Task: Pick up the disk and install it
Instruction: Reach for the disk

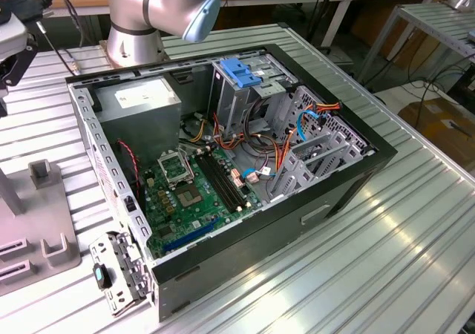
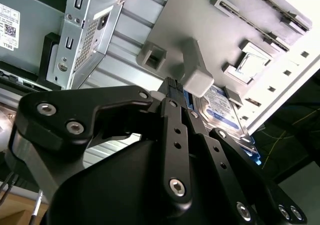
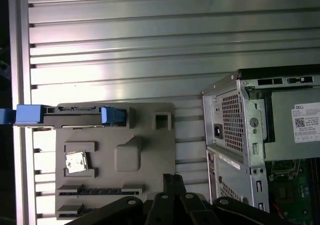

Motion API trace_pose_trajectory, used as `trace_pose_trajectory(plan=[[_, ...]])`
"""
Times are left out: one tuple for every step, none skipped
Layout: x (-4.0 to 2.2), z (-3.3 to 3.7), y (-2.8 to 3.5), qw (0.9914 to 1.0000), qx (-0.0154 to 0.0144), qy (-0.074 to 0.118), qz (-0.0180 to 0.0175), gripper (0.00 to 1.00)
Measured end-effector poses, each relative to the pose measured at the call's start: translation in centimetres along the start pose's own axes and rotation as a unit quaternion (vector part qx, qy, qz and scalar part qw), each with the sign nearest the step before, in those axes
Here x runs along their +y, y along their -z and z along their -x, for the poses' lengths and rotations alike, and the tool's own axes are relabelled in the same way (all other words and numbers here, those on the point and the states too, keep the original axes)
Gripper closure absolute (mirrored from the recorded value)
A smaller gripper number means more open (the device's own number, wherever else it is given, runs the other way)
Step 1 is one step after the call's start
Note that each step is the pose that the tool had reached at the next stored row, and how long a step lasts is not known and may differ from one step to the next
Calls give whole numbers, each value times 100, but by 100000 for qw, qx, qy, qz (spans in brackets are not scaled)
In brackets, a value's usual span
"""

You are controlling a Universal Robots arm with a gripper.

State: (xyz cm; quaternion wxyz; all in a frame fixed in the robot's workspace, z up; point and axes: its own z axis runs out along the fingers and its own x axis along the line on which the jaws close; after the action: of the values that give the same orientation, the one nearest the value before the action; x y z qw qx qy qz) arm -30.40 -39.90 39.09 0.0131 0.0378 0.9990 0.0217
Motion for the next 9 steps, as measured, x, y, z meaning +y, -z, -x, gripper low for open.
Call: trace_pose_trajectory(plan=[[-3,-41,0,100000,-2,-1,2,89],[-5,-62,1,100000,-3,-4,2,89],[-6,-80,1,100000,-4,-5,3,89],[-8,-103,1,100000,-1,-6,1,89],[-9,-123,1,100000,-3,-6,3,89],[-11,-153,2,100000,-4,-6,2,89],[-13,-176,2,100000,2,-5,-1,89],[-18,-232,2,100000,0,0,0,89],[-20,-268,1,100000,-2,-1,2,89]])
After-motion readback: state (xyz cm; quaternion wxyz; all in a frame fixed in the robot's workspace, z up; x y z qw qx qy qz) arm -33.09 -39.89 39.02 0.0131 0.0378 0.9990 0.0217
